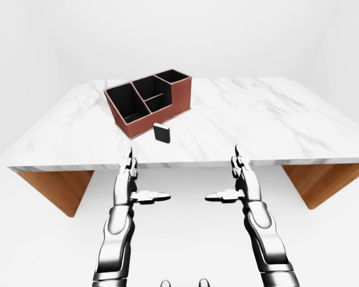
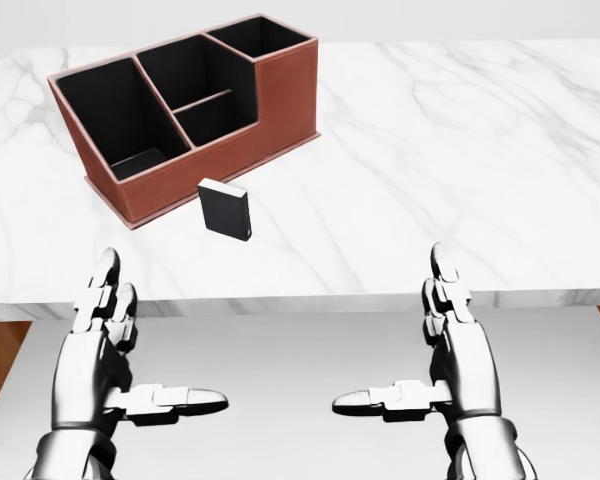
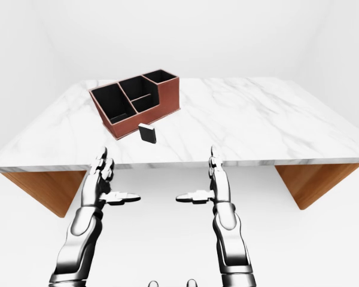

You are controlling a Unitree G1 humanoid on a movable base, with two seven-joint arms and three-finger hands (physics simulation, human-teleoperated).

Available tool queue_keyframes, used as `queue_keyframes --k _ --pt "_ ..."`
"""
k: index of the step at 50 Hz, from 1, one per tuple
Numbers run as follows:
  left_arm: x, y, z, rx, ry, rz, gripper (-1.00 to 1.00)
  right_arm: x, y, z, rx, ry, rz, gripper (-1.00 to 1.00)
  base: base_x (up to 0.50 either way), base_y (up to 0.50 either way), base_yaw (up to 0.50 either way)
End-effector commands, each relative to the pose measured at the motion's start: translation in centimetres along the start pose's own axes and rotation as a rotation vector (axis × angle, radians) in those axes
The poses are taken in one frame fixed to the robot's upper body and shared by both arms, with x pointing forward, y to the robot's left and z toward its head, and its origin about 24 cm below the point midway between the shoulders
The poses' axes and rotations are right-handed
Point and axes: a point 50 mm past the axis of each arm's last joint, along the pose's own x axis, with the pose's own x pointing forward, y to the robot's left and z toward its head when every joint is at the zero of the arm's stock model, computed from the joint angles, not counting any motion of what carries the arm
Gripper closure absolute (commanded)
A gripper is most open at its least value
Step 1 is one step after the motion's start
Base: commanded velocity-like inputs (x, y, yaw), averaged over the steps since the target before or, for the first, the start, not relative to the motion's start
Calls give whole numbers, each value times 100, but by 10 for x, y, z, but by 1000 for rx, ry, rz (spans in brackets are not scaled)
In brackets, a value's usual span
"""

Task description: Pick up the book and place it in the left compartment of the caddy.

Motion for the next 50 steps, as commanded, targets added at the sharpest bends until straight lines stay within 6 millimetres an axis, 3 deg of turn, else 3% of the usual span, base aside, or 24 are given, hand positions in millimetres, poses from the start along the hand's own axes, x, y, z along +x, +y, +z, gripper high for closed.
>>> queue_keyframes --k 1,10,26,30,44,50 --pt "-3 18 31 -50 -109 43 -100 0 -8 24 -75 -70 -13 -100 0 0 0" --pt "-11 17 39 -46 -144 40 -100 -1 -2 32 -92 -105 18 -100 0 0 0" --pt "-21 32 75 -62 -302 74 -100 -27 -5 102 -161 -412 4 -100 0 0 0" --pt "-23 34 79 -62 -318 76 -100 -31 -7 110 -158 -451 -9 -100 0 0 0" --pt "-23 34 80 -61 -322 78 -100 -31 -11 110 -142 -451 -30 -100 0 0 0" --pt "-22 38 84 -66 -344 89 -100 -29 -11 106 -142 -435 -32 -100 0 47 0"
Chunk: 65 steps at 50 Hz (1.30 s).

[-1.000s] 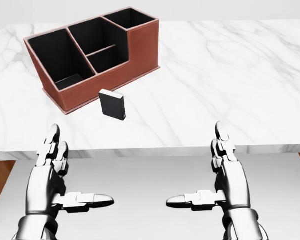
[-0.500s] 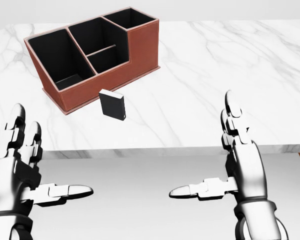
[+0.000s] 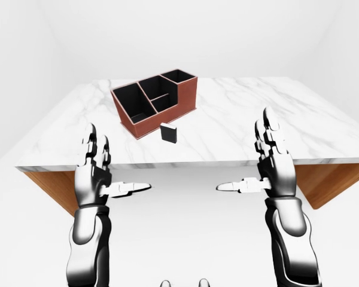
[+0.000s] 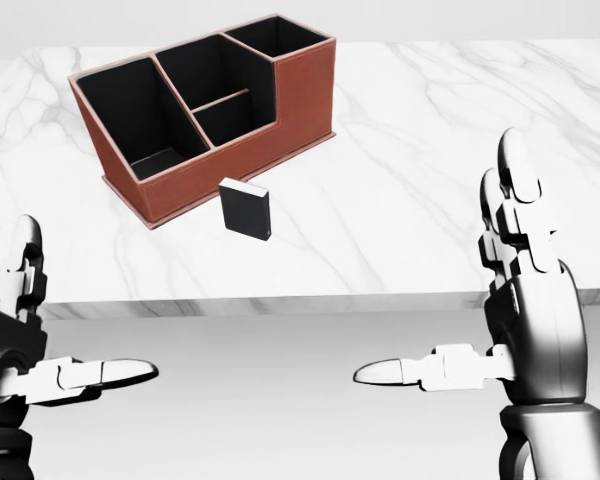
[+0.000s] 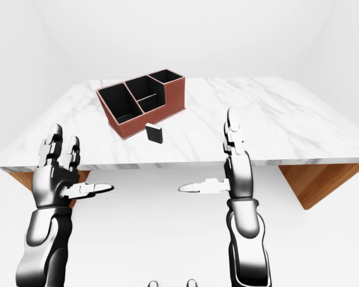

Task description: Pick up the book and place it in the left compartment of the caddy.

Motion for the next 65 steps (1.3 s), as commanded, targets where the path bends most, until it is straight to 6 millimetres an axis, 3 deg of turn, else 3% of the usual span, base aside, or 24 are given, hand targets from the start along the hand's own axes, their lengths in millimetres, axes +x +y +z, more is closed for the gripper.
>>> queue_keyframes --k 1,18,48,65 --pt "1 4 5 1 -23 12 -100 0 0 -1 6 5 -7 -100 0 50 0" --pt "3 5 3 3 -14 18 -100 -2 -1 -5 10 26 -6 -100 4 50 0" --pt "4 6 -2 9 5 26 -100 -5 -3 -4 5 27 1 -100 50 16 0" --pt "4 6 0 9 -4 27 -100 -13 -5 -17 28 93 -12 -100 50 16 0"
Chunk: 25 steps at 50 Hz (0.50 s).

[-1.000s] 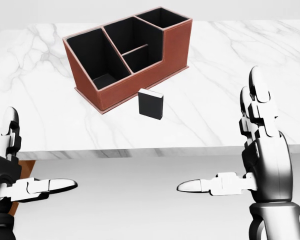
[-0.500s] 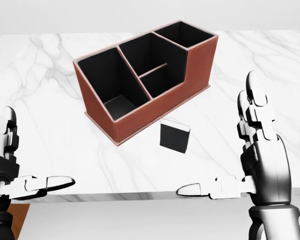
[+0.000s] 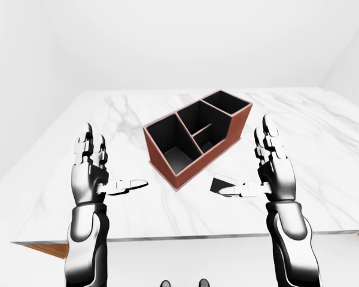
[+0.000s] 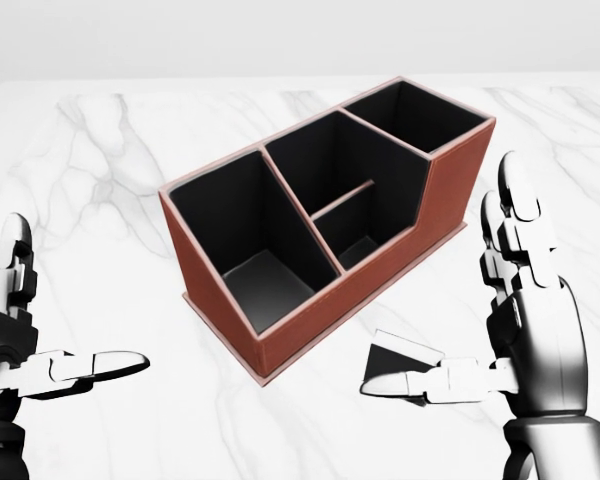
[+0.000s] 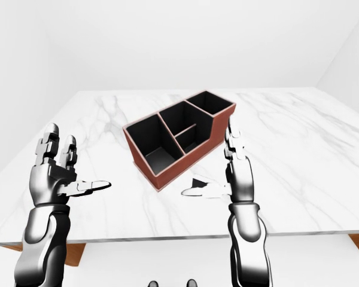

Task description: Pick up the book and place it in the left compartment of the caddy.

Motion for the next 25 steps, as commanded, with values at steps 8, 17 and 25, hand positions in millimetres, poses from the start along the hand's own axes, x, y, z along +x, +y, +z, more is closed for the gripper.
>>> queue_keyframes --k 8,17,25 --pt "-1 -1 -1 3 3 0 -100 -5 -5 -6 12 33 -18 -100 50 16 0" --pt "-1 1 5 4 -19 6 -100 -5 -7 -3 13 20 -27 -100 50 16 0" --pt "-2 -1 3 6 -12 2 -100 -7 -9 -9 41 44 -24 -100 29 8 0"
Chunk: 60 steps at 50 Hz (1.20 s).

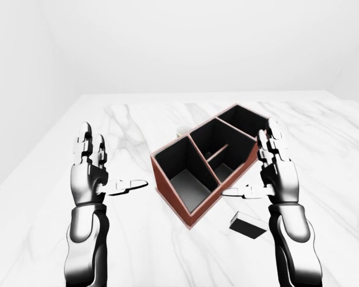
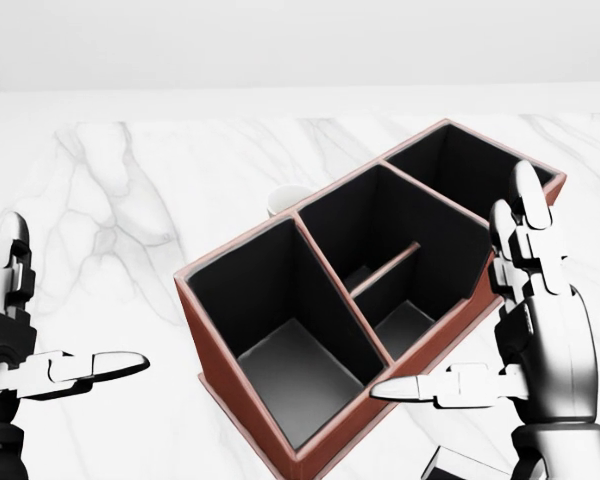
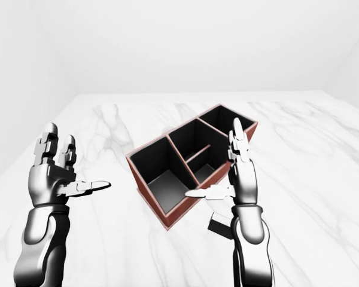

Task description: Pick up the book and place it in the left compartment of the caddy.

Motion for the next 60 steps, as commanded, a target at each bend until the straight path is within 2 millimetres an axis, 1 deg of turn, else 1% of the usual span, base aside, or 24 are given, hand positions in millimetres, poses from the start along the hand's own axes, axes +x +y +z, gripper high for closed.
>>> queue_keyframes --k 1,10,12,15,17,20,24,28,31,36,37,42,47,51,55,56,58,60 --pt "-1 0 2 1 -6 -1 -100 -3 -3 -2 12 12 2 -100 0 0 0" --pt "-1 -1 -1 3 5 -2 -100 -8 -7 27 -69 -99 45 -100 0 0 0" --pt "-1 -1 -1 4 6 -2 -100 -9 -7 30 -83 -109 54 -100 0 0 0" --pt "-1 0 0 4 3 -1 -100 -12 -7 39 -145 -140 87 -100 0 0 0" --pt "-1 0 1 3 -1 -1 -100 -14 -8 50 -200 -181 120 -100 0 0 0" --pt "0 0 0 3 -2 0 -100 -17 -11 57 -230 -200 134 -100 0 0 0" --pt "-1 1 1 3 -5 1 -100 -20 -14 50 -292 -145 153 -100 0 0 0" --pt "0 1 -2 3 8 3 -100 -31 -16 33 -340 -23 201 -100 0 0 0" --pt "0 1 -2 1 8 2 -100 -39 -23 25 -369 51 203 -100 0 0 0" --pt "0 1 -1 1 4 4 -100 -53 -32 18 -416 153 226 -100 0 0 0" --pt "-1 1 -3 2 12 3 -100 -58 -34 13 -438 206 244 -100 0 0 0" --pt "-2 -2 -4 6 20 -2 -100 -72 -45 11 -460 297 242 -100 0 0 0" --pt "-2 -1 -5 6 21 1 -100 -79 -51 9 -476 347 189 -100 0 0 0" --pt "-2 -1 -5 6 22 1 -100 -80 -50 11 -497 358 176 -100 0 0 0" --pt "-1 -2 -9 10 38 -1 -100 -77 -53 14 -514 342 158 -100 0 0 0" --pt "0 -2 -12 11 48 1 -100 -82 -57 8 -588 419 164 -100 0 0 0" --pt "2 -1 -13 11 52 2 -100 -79 -57 16 -565 365 139 -100 0 0 0" --pt "2 -1 -13 12 53 2 -100 -78 -58 16 -584 371 133 -100 0 0 0"
